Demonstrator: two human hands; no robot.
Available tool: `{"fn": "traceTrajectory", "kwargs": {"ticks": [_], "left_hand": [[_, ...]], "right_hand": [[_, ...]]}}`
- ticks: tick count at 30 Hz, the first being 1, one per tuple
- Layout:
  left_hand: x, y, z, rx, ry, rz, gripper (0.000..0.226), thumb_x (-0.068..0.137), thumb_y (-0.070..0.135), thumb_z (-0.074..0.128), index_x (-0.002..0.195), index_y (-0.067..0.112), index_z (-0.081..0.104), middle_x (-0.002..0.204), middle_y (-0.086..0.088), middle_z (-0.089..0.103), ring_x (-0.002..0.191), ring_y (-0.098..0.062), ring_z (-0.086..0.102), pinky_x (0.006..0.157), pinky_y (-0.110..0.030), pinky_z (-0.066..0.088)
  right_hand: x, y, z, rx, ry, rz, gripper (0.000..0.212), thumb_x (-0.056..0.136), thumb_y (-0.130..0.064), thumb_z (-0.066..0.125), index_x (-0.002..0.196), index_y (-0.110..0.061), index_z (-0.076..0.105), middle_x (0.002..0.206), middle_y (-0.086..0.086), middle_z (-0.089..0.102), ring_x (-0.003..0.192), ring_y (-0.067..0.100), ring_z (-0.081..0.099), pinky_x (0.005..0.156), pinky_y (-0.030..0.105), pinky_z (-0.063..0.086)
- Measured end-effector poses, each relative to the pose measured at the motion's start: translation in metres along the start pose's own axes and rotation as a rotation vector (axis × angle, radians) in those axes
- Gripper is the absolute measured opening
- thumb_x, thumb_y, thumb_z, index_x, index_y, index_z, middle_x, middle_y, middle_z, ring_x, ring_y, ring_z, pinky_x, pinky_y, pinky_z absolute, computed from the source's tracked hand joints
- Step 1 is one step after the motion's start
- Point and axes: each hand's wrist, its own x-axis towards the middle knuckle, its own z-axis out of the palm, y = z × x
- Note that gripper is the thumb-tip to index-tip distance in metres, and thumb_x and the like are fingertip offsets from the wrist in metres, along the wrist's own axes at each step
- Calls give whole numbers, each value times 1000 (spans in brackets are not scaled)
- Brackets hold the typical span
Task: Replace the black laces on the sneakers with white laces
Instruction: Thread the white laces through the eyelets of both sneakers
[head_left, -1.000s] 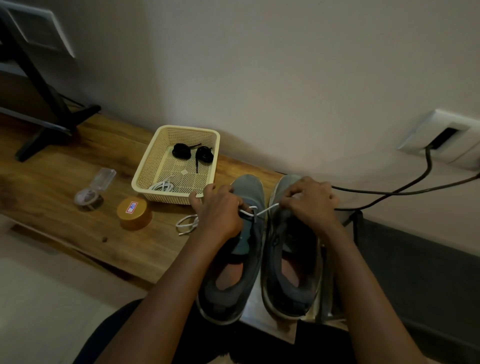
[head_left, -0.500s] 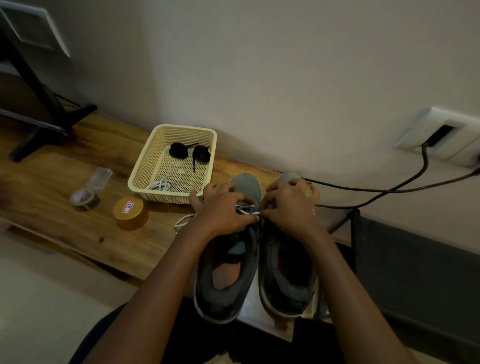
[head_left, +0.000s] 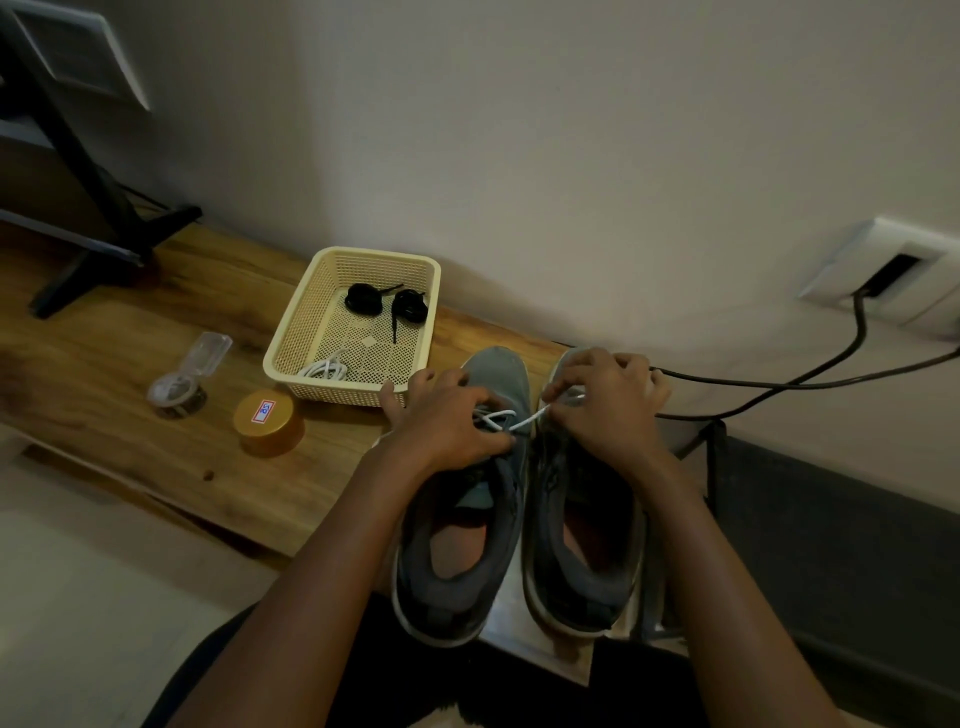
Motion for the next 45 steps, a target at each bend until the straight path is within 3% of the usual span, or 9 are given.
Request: {"fn": "traceTrajectory", "kwargs": {"ticks": [6,11,19,24,27,29,33,38,45], "left_hand": [[1,0,0,22,-11,-3,49,81,58,60,127,46,50,155,5,20,143,-25,3,111,-56,-6],[0,-1,-1,11,-26,2,47,82,55,61,127,47,49,156,6,18,144,-24,0,110,-56,-6],[-1,-2,-1,16,-7,25,45,83,60,56,125,44,52,153,6,25,144,-22,7,110,-56,-5],[-4,-9,-13,38,198,-60,37,81,58,60,109,35,57,129,4,48,128,-24,32,102,-44,17],[-10,-5,-12,45,228,-137,22,77,49,69,82,32,57,106,9,57,118,-23,40,96,-42,21],[-10,-2,-9,96,266,-173,17,79,44,67,82,29,62,100,10,61,115,-22,43,97,-42,21],[-8,1,-6,141,367,-235,18,81,36,64,90,20,68,104,2,61,116,-24,42,99,-44,22],[-7,3,-5,138,394,-260,19,82,31,64,92,16,69,110,0,57,118,-25,38,99,-44,22],[-9,5,-2,204,370,-257,29,82,38,62,105,19,64,127,0,47,127,-27,30,106,-50,17]], "right_hand": [[-5,-16,7,-145,-82,-124,12,82,-33,65,91,-32,73,132,-11,48,133,23,23,111,53,4],[-4,-14,9,-129,-84,-139,12,85,-33,62,92,-30,71,128,-11,49,132,24,22,111,54,3],[0,6,-4,-41,22,-2,9,84,-29,62,88,-28,71,126,-9,51,126,24,27,110,52,9],[-1,-9,0,-43,-35,-57,13,80,-33,65,92,-33,71,131,-11,47,130,24,23,111,53,5],[-1,-14,4,-101,-64,-121,10,79,-36,68,88,-34,72,132,-12,47,132,25,23,110,55,1],[-2,-16,6,-103,-76,-135,9,79,-35,68,86,-31,72,131,-11,47,133,24,22,110,56,-3],[-1,-14,5,-108,-70,-136,9,82,-32,66,88,-28,71,128,-12,49,133,24,21,110,56,-3],[2,6,-10,-70,100,30,10,84,-25,60,85,-26,70,127,-11,51,130,25,24,110,53,5],[-2,-5,0,-64,-12,-105,14,80,-27,65,89,-35,71,138,-13,42,135,25,15,111,55,1]]}}
